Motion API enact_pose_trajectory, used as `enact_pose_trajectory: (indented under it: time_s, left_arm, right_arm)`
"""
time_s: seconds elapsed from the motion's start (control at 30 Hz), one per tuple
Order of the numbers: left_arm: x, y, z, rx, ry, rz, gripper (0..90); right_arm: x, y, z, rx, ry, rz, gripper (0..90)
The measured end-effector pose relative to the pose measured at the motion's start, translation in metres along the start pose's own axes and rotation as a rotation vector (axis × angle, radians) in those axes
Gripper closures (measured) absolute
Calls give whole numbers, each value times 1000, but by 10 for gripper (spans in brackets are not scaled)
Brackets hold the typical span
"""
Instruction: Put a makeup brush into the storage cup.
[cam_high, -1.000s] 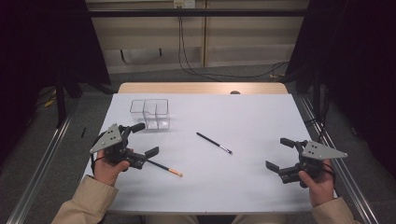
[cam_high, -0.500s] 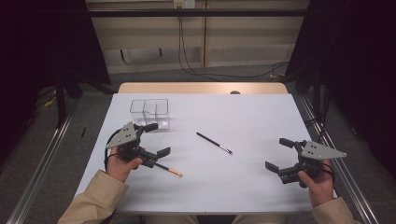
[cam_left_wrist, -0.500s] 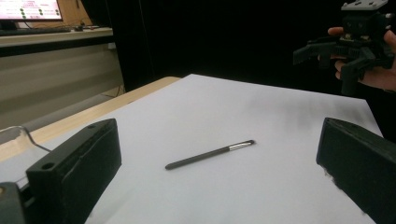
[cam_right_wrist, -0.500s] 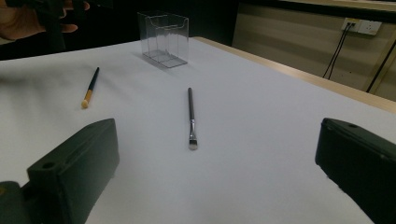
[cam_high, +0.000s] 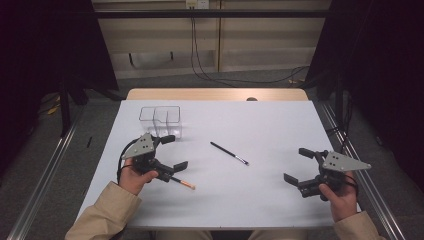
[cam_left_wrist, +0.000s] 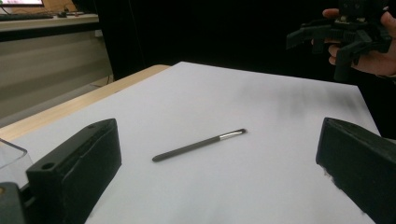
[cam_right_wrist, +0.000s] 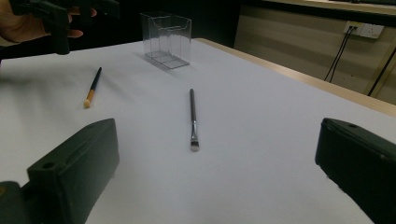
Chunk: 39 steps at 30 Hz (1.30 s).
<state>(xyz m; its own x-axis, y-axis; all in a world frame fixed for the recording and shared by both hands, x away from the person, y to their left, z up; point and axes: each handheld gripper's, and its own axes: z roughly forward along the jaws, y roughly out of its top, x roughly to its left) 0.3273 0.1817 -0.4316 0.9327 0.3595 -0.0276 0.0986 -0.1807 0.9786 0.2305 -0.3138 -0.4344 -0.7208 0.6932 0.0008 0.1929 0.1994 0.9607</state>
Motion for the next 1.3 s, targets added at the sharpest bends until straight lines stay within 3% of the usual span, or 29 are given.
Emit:
enact_pose_trajectory:
  time_s: [0.43,0.77,0.87,1.0,1.3]
  left_arm:
    - [3,1,4,126,-37,-12,0]
    - [5,1,9,283,-68,13,0]
    - [7,2,10,332,-97,6,0]
    - [7,4,11,407,-123,42,0]
    - [10,6,13,521,-117,49,0]
  right_arm:
    - [1,-1,1,10,8,-7,0]
    - [1,-1,2,16,11,-8,0]
    - [1,-1,2,16,11,-10,0]
    - [1,-1,2,14,9,-11,0]
    - [1,-1,2,18,8,-11,0]
